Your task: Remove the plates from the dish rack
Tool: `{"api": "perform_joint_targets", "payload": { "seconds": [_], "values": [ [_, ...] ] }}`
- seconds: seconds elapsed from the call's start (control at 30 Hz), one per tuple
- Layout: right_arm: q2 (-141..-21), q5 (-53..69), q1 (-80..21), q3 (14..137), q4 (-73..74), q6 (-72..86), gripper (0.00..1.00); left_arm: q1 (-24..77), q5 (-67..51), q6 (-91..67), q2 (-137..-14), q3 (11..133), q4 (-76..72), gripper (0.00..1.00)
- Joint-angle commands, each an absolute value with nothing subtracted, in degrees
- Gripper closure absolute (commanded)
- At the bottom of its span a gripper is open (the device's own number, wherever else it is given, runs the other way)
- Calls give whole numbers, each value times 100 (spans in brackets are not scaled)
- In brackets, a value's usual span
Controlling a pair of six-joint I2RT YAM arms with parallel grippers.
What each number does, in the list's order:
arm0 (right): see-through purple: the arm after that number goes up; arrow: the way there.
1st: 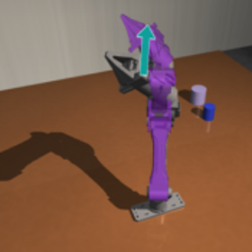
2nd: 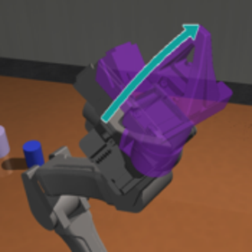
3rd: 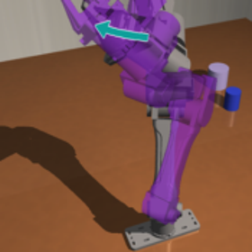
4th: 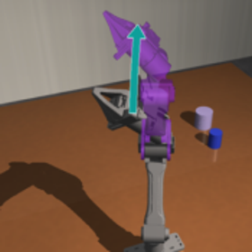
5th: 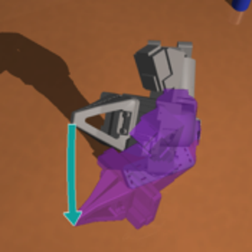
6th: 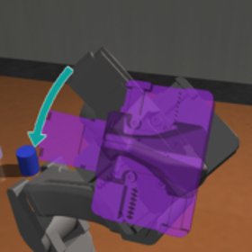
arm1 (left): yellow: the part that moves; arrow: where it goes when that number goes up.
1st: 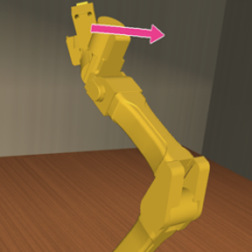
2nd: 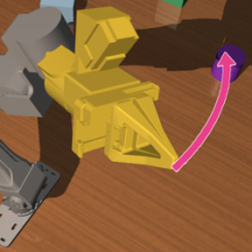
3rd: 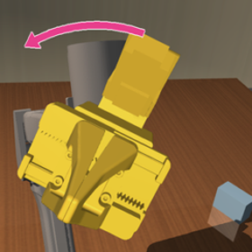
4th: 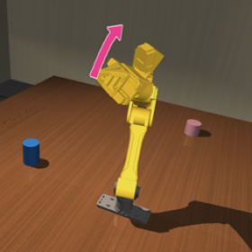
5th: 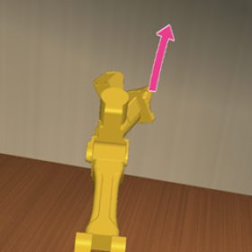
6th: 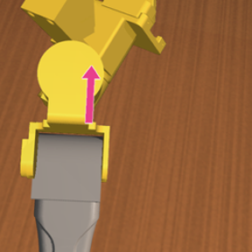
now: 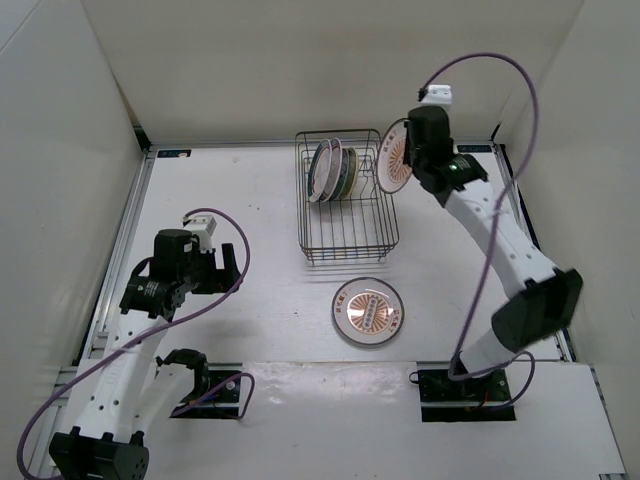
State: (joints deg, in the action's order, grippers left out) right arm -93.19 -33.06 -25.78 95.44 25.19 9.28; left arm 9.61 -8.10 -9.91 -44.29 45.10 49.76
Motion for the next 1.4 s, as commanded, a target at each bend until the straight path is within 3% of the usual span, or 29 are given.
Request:
{"api": "perform_joint_targets", "payload": {
  "seconds": [0.0,0.37,0.6,0.83,0.97,1.37],
  "values": [
    [-8168,-3333,-2575,9046,2311,1283,100,967,-765,-958,-4324,4588,4966,0],
    [-5005,-1601,-2566,6665,3172,2828,100,975,-879,-958,-4386,4588,4931,0],
    [-3815,-195,-2584,5521,3278,3242,100,976,-914,-941,-4403,4570,4931,0],
    [-2561,-62,-2575,4027,3130,3717,100,967,-817,-949,-4412,4570,4931,0],
    [-2180,193,-2567,2886,2559,3911,100,975,-817,-958,-4456,4562,4922,0],
    [-2346,660,-2575,1538,1151,4060,100,967,-835,-941,-4544,4553,4922,0]
  ]
}}
